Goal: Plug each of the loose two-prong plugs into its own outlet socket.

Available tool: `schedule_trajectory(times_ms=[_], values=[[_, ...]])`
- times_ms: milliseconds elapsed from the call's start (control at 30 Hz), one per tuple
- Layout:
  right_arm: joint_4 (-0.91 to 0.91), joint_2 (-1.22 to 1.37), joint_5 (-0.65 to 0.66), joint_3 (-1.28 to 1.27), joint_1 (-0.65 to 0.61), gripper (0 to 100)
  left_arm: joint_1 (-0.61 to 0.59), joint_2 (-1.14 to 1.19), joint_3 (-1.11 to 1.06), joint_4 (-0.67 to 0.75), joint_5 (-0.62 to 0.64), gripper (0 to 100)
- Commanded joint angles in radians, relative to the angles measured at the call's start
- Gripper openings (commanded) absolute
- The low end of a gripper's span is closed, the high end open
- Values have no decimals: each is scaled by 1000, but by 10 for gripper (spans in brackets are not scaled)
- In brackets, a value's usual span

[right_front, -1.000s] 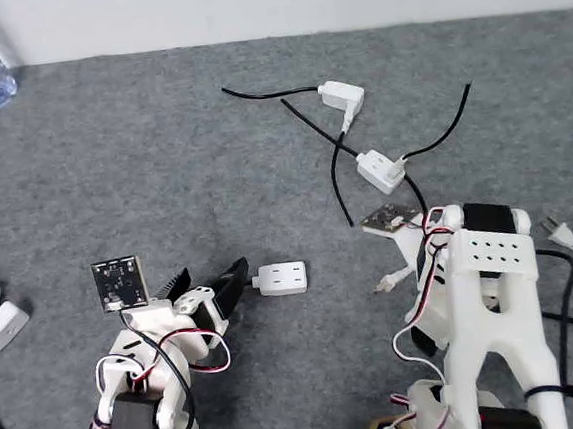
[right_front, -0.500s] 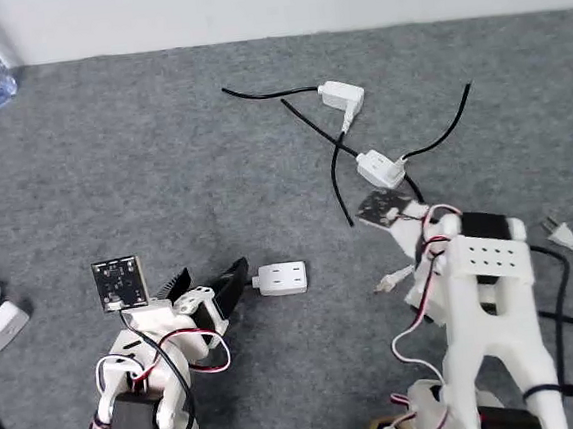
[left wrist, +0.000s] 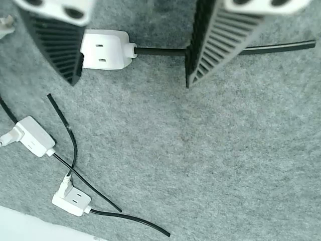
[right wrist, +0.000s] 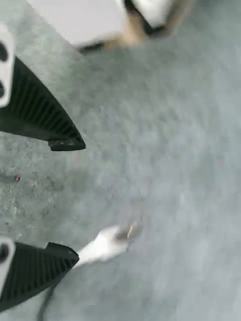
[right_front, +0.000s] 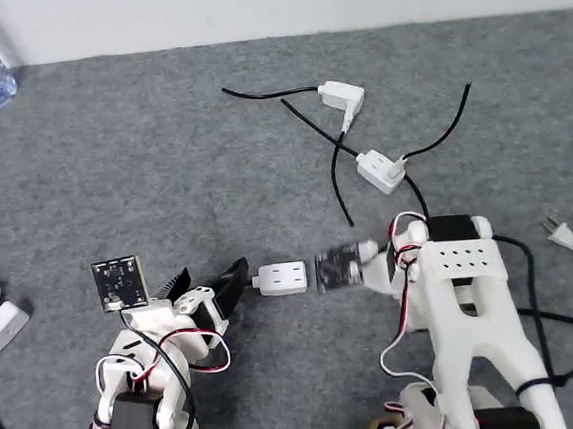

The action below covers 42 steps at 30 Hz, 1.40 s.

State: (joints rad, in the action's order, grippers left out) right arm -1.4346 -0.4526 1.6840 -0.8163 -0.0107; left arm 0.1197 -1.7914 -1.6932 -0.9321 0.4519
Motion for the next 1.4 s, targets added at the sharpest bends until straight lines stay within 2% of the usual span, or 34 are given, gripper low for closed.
schedule_trajectory(times_ms=[0,200,433,767,1067,1367], values=[[-42,-22,196,9,79,278,0,-6,8,-5,2,311],[-39,-1,325,11,105,278,2,-6,8,-5,2,311],[41,188,321,25,76,278,2,-6,8,-5,2,311],[44,421,318,276,50,278,3,-3,8,-5,2,311],[42,549,181,448,-70,278,3,-3,8,-5,2,311],[21,564,117,526,-81,278,5,-3,8,-3,2,311]])
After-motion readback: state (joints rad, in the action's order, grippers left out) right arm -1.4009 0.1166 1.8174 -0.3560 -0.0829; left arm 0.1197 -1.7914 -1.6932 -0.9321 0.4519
